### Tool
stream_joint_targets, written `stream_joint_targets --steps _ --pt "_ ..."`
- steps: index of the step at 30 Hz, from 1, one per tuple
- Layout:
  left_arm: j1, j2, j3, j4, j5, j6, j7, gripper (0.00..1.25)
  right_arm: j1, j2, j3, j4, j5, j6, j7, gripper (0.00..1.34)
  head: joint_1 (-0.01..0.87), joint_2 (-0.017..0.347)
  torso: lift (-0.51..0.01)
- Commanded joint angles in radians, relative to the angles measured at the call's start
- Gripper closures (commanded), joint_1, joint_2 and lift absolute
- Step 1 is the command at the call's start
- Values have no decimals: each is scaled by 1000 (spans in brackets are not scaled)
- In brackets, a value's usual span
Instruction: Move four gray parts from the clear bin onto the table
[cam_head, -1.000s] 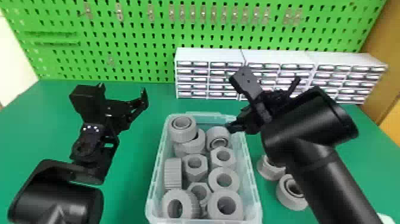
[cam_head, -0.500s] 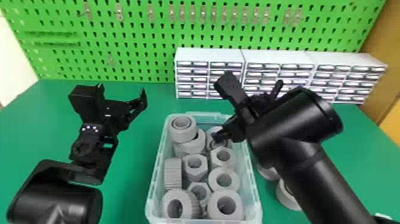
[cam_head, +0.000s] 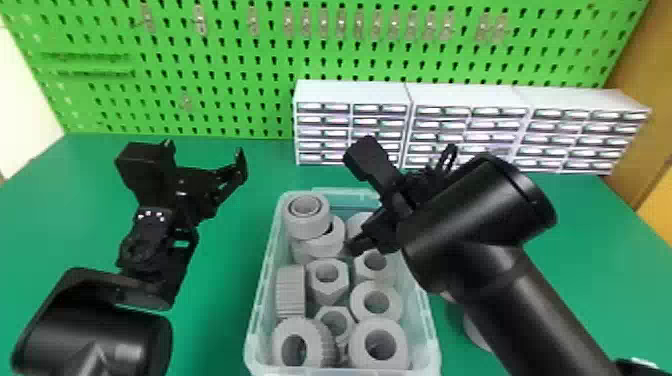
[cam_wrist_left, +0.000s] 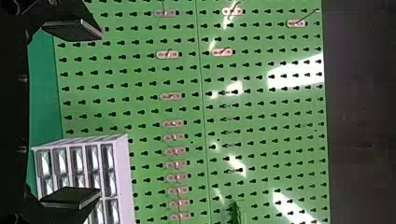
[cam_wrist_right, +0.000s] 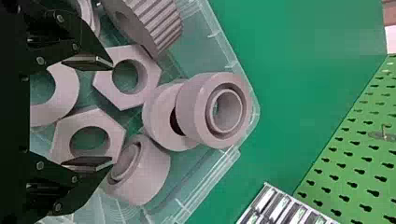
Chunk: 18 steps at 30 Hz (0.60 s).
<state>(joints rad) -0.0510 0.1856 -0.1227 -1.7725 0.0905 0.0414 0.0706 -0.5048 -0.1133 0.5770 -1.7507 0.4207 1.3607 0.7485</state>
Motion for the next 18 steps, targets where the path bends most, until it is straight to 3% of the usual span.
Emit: stream_joint_targets --steps 1,18 --pt "-1 0 0 1 0 0 0 108 0 0 -2 0 1 3 0 533 678 34 -50" --pt "-3 0 -2 1 0 0 0 108 5 0 0 2 4 9 0 533 678 34 -50"
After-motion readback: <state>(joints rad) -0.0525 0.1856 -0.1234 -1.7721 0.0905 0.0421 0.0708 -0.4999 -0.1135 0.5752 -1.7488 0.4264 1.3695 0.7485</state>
